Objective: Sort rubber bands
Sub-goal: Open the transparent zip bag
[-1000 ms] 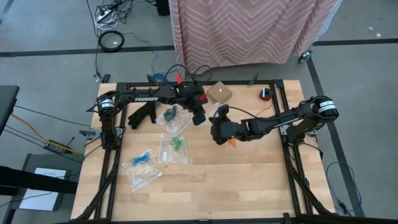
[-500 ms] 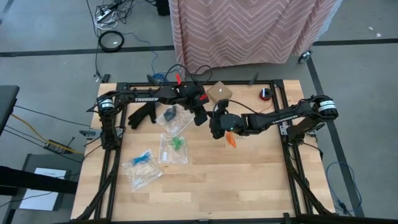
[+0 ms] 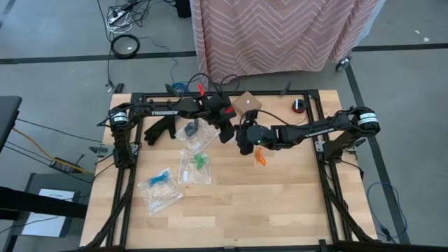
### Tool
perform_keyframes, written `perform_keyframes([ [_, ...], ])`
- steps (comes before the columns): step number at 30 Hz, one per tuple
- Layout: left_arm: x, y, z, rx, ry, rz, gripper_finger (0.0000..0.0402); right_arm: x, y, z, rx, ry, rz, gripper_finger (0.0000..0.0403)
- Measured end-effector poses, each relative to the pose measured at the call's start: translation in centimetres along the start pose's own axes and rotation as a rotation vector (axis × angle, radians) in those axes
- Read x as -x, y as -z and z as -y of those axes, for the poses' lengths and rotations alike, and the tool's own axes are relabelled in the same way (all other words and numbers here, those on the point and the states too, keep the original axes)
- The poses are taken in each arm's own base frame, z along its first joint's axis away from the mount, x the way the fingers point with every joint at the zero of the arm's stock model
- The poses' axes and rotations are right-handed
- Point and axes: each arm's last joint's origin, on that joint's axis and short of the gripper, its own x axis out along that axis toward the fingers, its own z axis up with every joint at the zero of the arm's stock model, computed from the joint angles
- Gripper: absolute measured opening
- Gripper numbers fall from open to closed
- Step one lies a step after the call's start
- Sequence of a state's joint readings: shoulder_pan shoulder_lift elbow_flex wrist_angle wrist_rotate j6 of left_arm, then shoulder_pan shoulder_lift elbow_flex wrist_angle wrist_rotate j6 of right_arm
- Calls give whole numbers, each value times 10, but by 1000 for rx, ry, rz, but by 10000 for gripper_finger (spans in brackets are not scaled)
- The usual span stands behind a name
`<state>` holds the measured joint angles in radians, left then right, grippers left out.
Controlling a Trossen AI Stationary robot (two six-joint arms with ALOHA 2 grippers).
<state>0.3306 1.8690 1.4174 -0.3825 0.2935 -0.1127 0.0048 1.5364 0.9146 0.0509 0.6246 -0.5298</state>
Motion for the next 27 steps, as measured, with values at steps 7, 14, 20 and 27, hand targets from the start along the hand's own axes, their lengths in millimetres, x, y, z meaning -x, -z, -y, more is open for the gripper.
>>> perform_keyframes([
  [7, 0, -3, 1, -8, 8, 26, 1, 0, 7, -4, -29, -48, -53, 0],
  [14, 0, -2, 3, -5, 29, 21, 1, 1, 10, -7, -60, -70, -86, 0],
  [20, 7, -7, 6, 3, 44, 57, 1, 1, 17, -9, -121, -98, -144, 0],
  [27, 8, -8, 12, -8, 62, 68, 1, 1, 20, -10, -173, -117, -169, 0],
])
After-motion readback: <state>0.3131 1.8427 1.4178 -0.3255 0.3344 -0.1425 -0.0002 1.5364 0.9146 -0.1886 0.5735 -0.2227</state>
